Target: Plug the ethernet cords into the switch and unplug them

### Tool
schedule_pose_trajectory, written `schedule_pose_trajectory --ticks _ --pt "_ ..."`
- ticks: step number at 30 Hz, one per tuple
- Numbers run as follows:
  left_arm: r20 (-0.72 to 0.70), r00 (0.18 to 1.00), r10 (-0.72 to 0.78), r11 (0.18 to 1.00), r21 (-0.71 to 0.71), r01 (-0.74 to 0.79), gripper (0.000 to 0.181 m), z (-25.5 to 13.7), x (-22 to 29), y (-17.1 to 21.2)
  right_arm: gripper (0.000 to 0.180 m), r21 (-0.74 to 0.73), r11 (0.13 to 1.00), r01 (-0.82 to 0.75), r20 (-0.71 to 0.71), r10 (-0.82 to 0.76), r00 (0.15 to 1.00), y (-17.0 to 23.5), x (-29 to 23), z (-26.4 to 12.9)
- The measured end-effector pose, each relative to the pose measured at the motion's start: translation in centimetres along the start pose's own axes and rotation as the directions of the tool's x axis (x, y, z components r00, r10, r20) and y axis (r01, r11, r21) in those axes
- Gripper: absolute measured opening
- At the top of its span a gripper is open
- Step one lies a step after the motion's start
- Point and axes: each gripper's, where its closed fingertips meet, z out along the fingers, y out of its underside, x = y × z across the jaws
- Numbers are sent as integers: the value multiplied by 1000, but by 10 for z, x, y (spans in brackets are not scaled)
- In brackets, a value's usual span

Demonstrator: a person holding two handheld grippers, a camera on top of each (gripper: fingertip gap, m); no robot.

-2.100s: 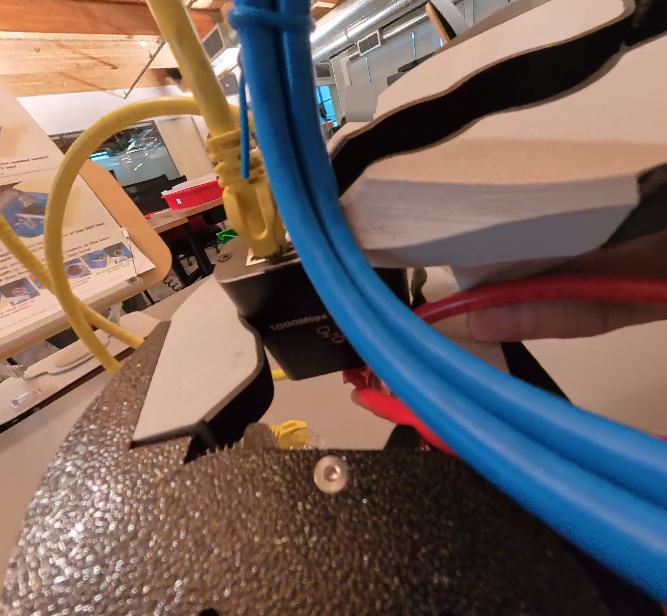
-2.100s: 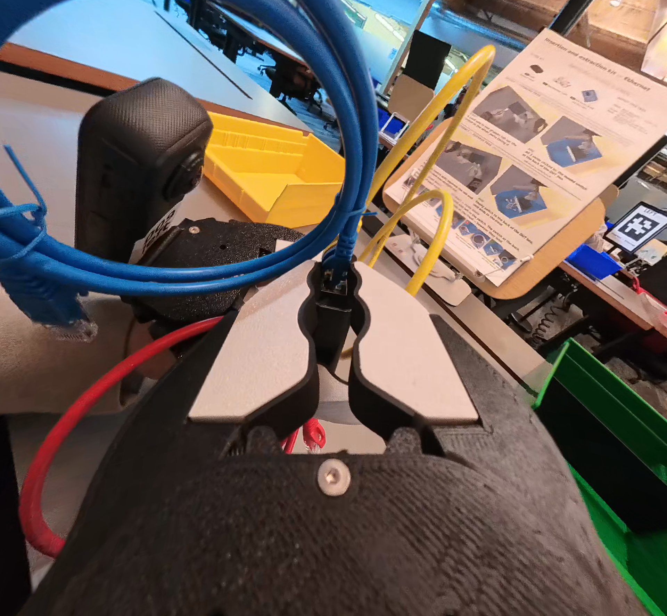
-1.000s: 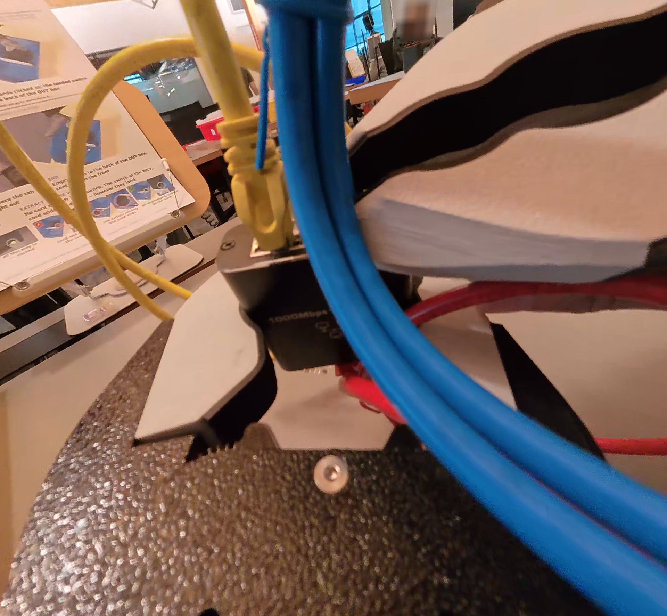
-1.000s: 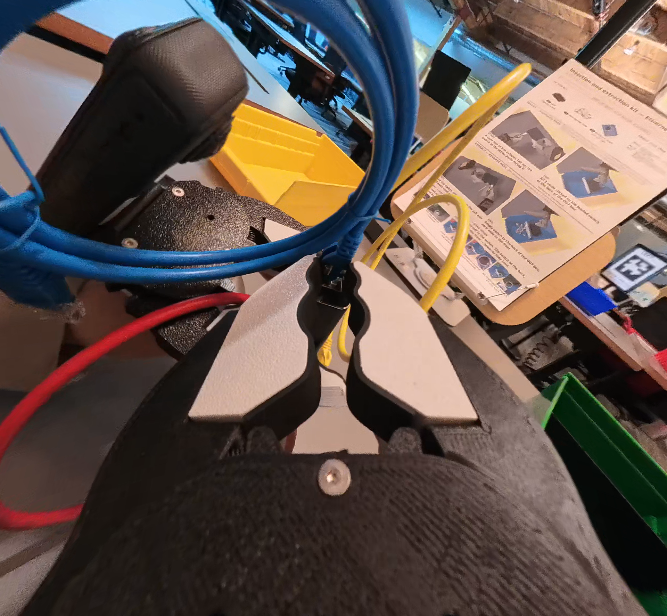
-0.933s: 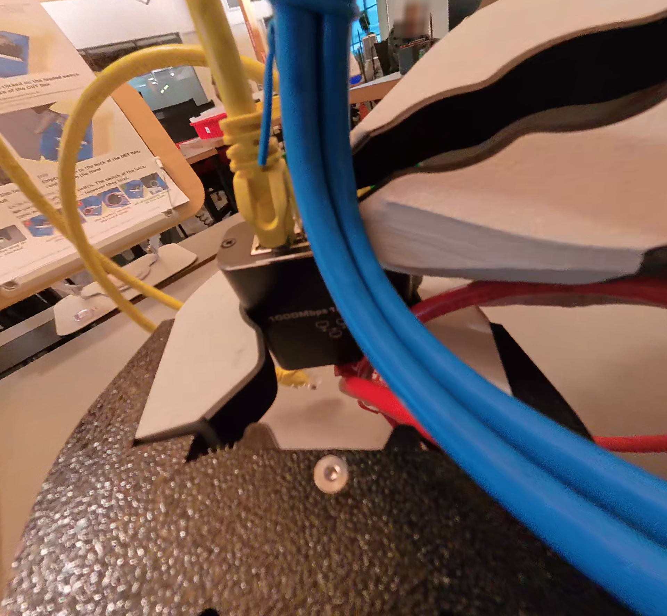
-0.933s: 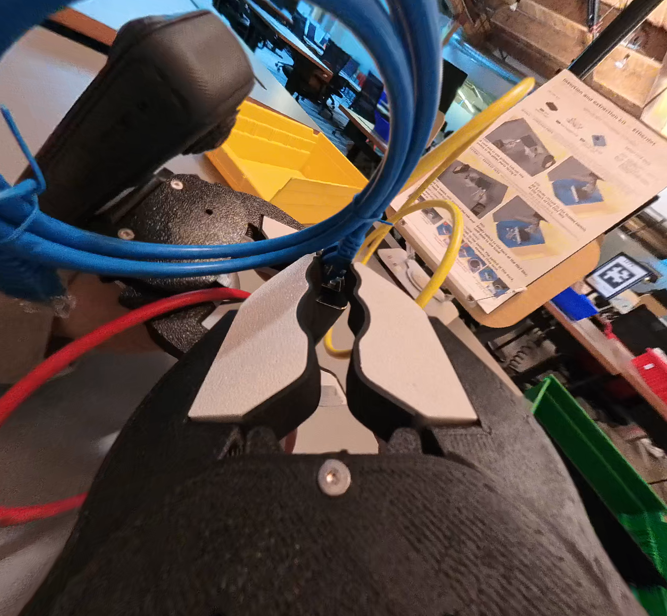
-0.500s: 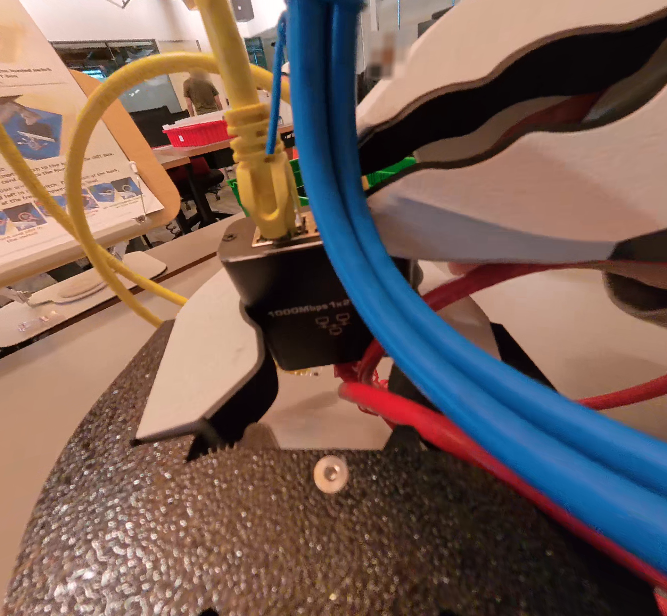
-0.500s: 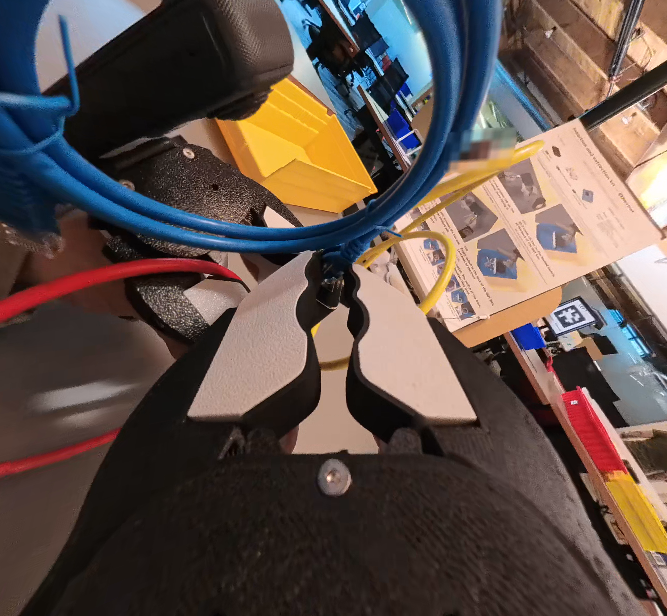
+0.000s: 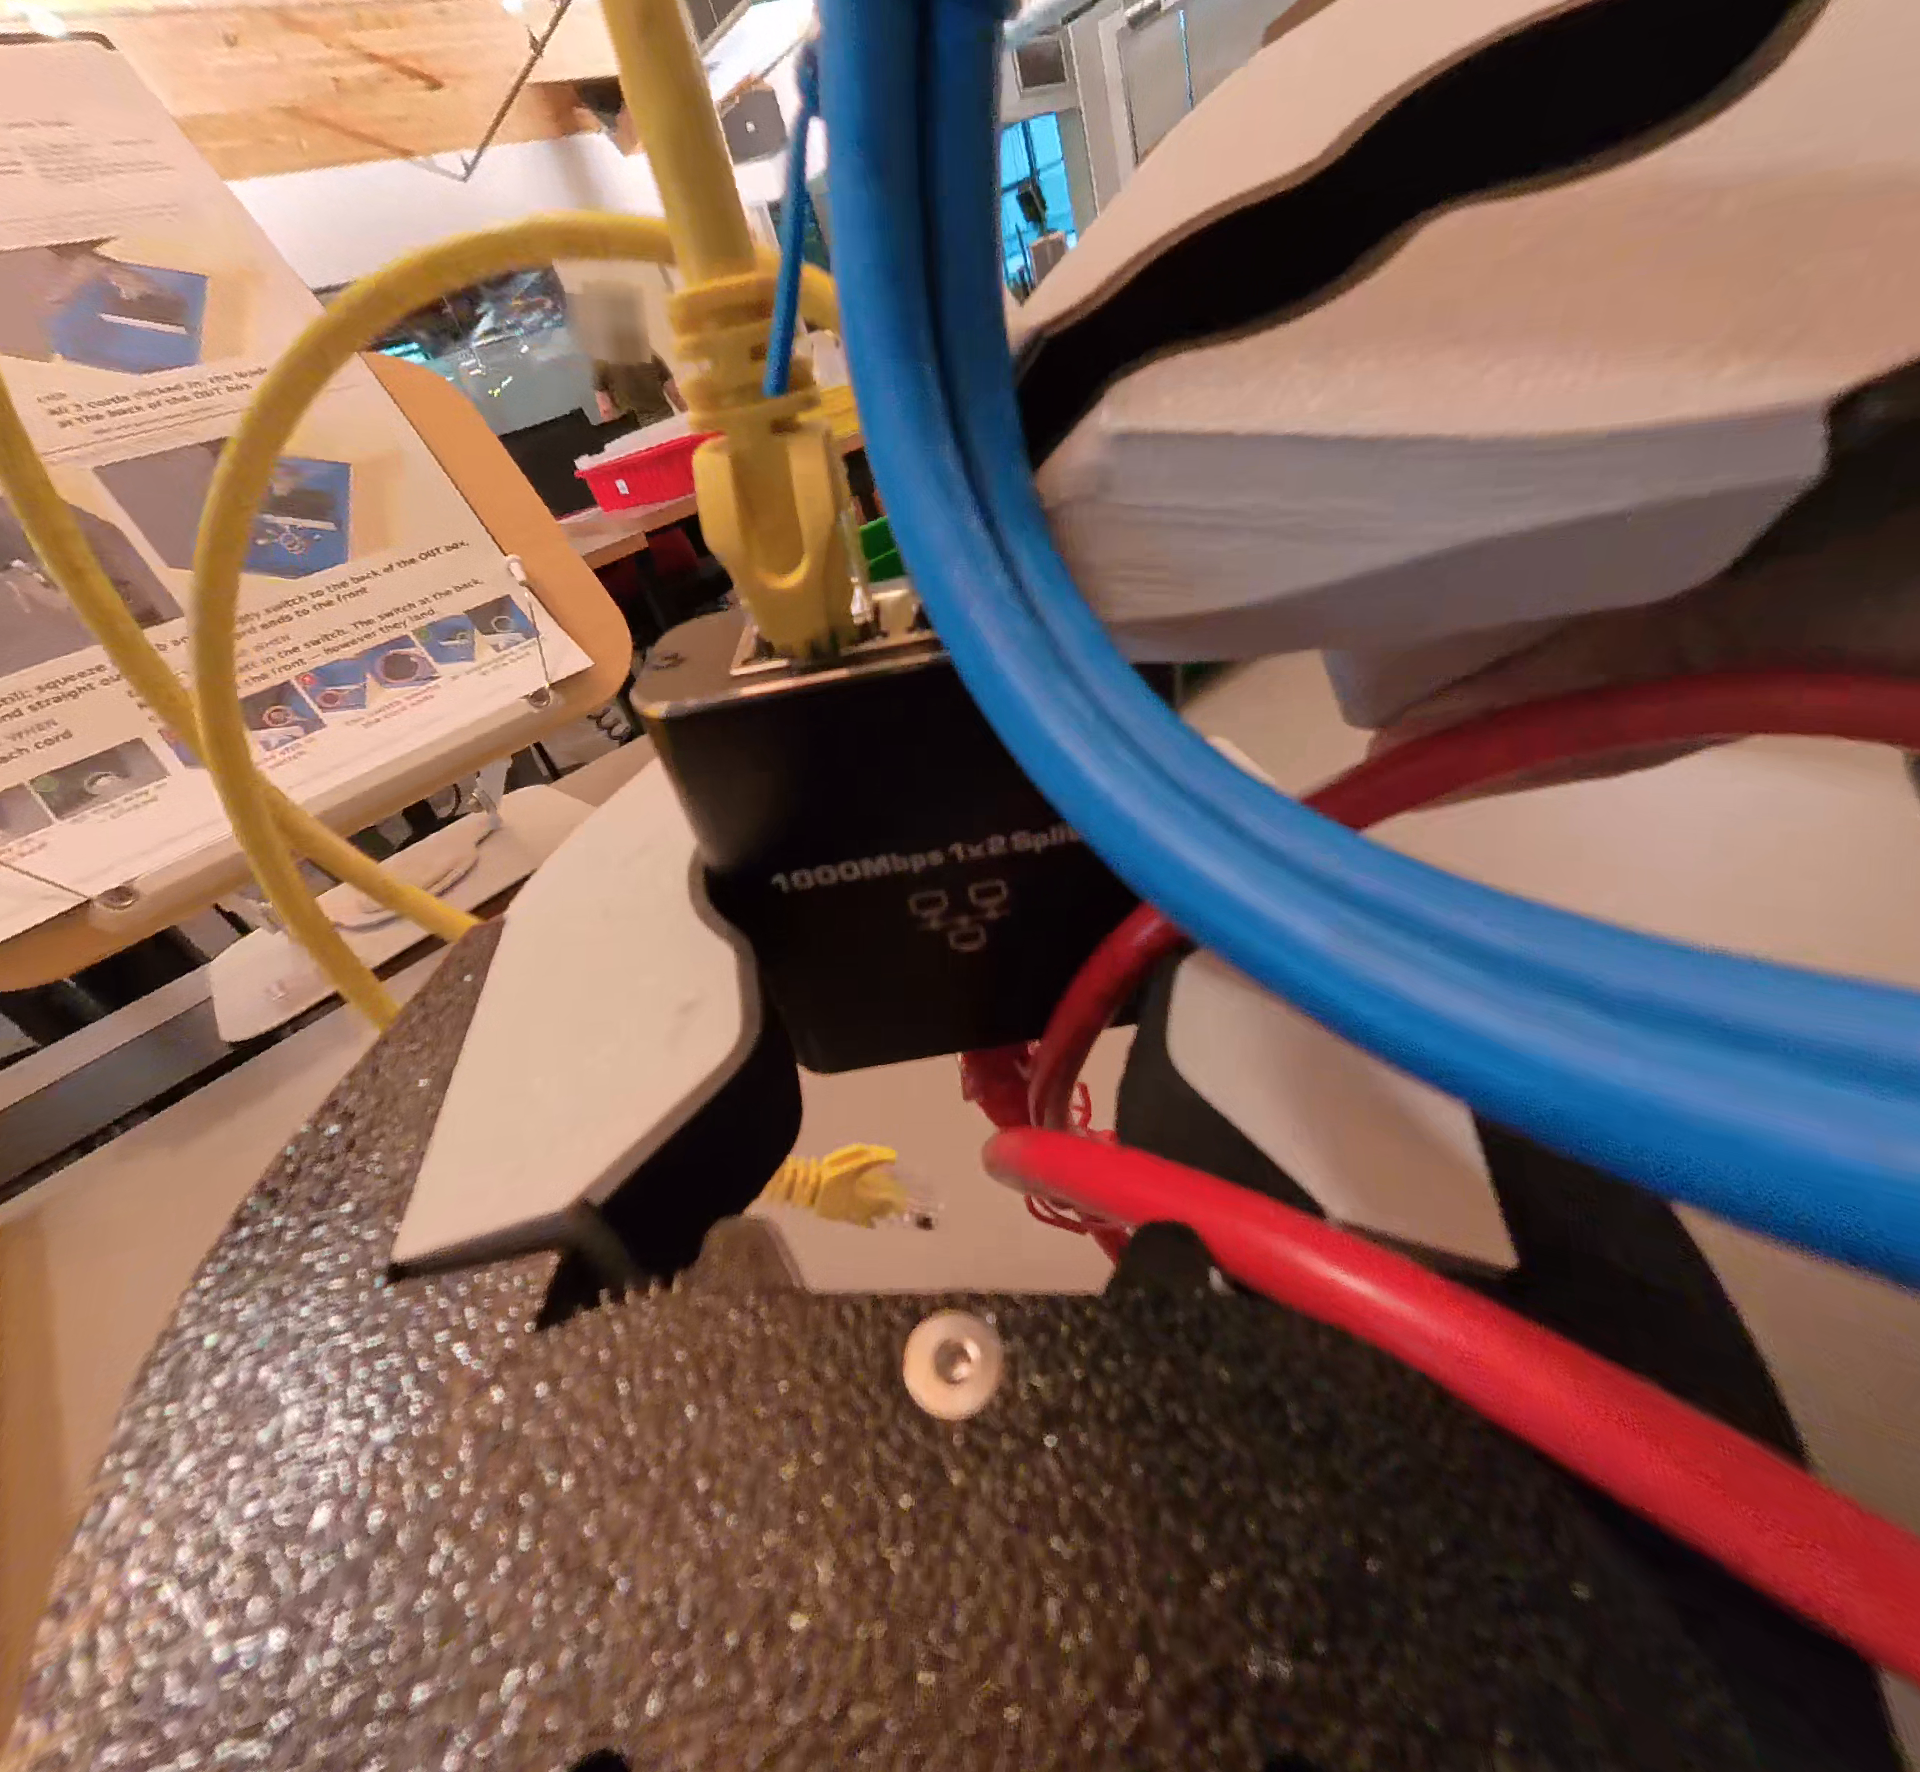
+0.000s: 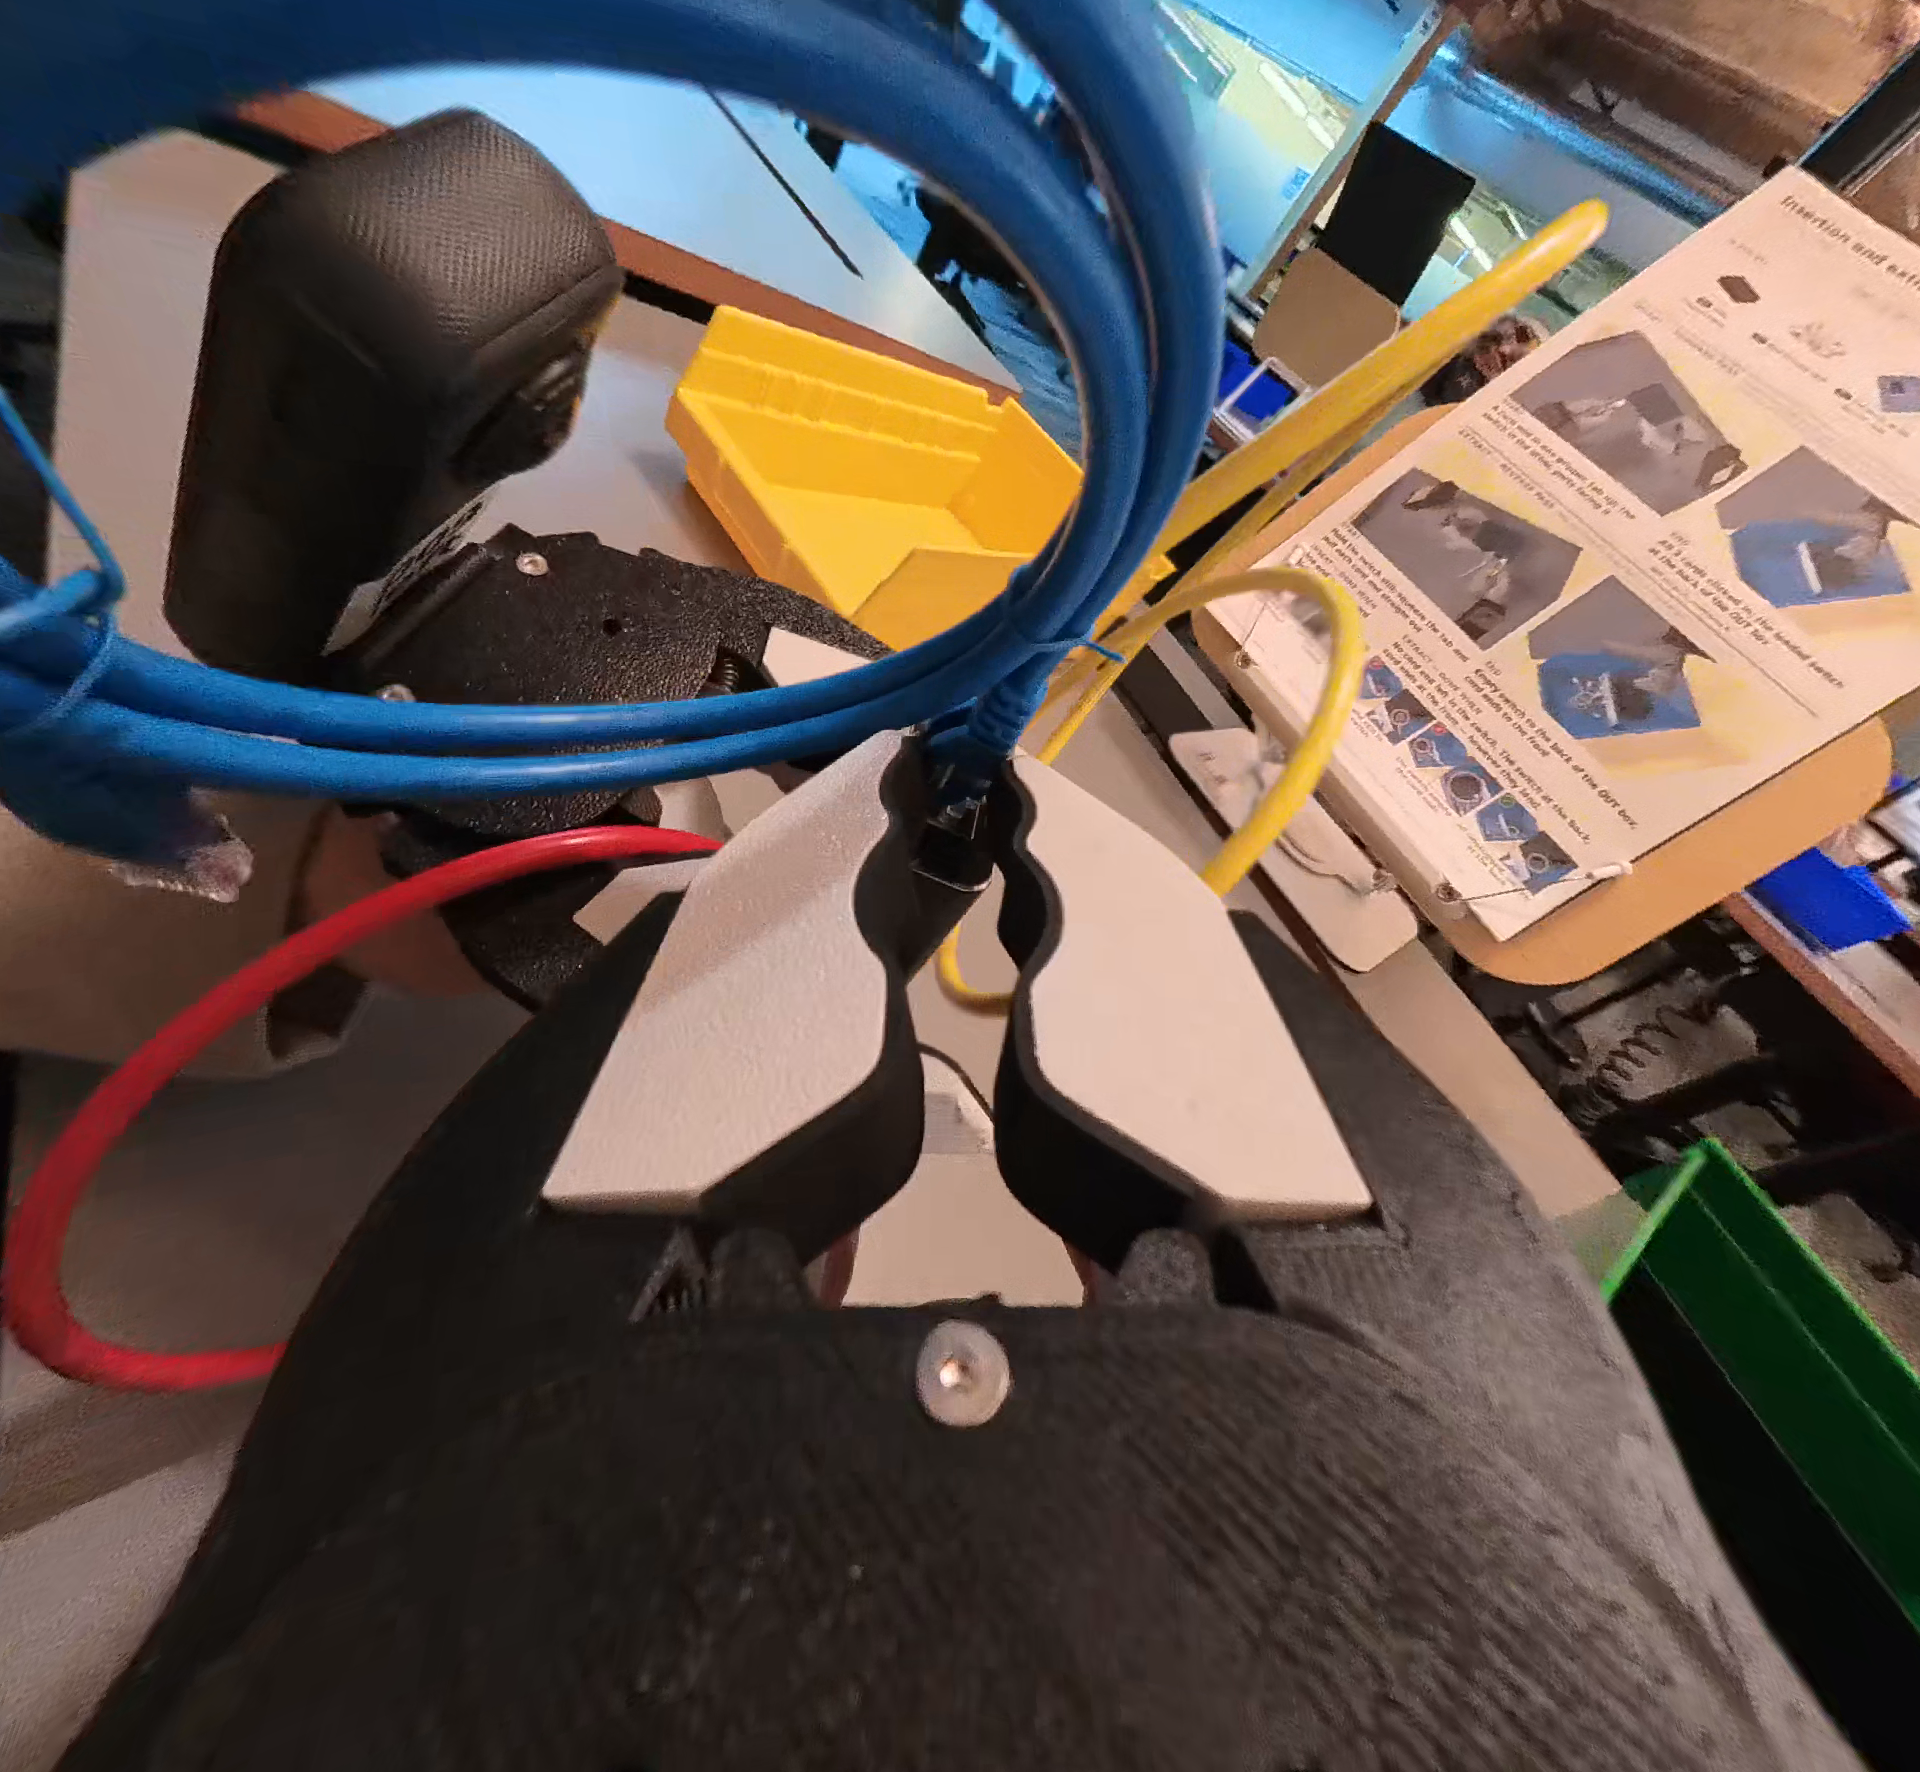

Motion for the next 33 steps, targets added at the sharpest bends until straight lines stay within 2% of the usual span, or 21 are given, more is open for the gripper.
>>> schedule_pose_trajectory --ticks 4,7,8,9,10,11,12,13,14,16,19,25,27,29,31,33 --pt "-50 995 -81 997 3 81 78 1 6 4 13 -62 990 127 -25 -128 991 3 -2 3" --pt "-46 997 -62 998 -3 62 78 1 6 7 14 -87 980 178 -18 -180 984 6 -4 4" --pt "-38 998 -41 999 -14 41 76 0 6 8 14 -72 984 165 -19 -167 986 4 -4 3" --pt "-35 999 37 995 -93 -41 77 3 8 23 13 57 995 83 -70 -79 994 -18 6 -5" --pt "-37 994 106 984 -143 -110 77 4 14 41 14 186 981 -49 -60 61 996 -45 21 -19" --pt "-12 997 75 990 -121 -76 77 0 18 40 13 228 969 -98 -91 121 989 -57 42 -27" --pt "33 999 -7 998 -64 9 78 -7 14 23 13 135 988 -73 -153 93 984 -37 60 -23" --pt "65 998 -16 998 -51 19 78 -9 5 13 14 58 993 -104 -122 110 986 -11 64 -20" --pt "80 996 34 994 -103 -25 78 -6 -6 17 14 86 978 -191 -118 200 973 2 72 -25" --pt "103 994 -39 987 -150 54 77 -4 -27 31 14 64 950 -306 -106 311 944 23 81 -29" --pt "108 993 -56 987 -145 71 77 -7 -34 32 14 26 944 -330 -130 331 935 43 101 -41" --pt "81 996 -32 989 -141 43 77 -5 -26 19 14 -170 940 -296 -334 228 915 78 204 -90" --pt "82 997 -14 990 -139 25 78 -6 -27 13 14 -309 887 -343 -376 217 901 106 234 -102" --pt "75 997 -19 992 -123 28 78 -6 -27 6 13 -444 843 -305 -484 61 873 133 277 -117" --pt "75 997 -30 993 -112 39 78 -7 -28 2 14 -625 680 -384 -496 34 868 177 297 -128" --pt "73 997 -22 994 -109 30 78 -8 -28 0 13 -686 616 -386 -533 -64 844 207 325 -132"
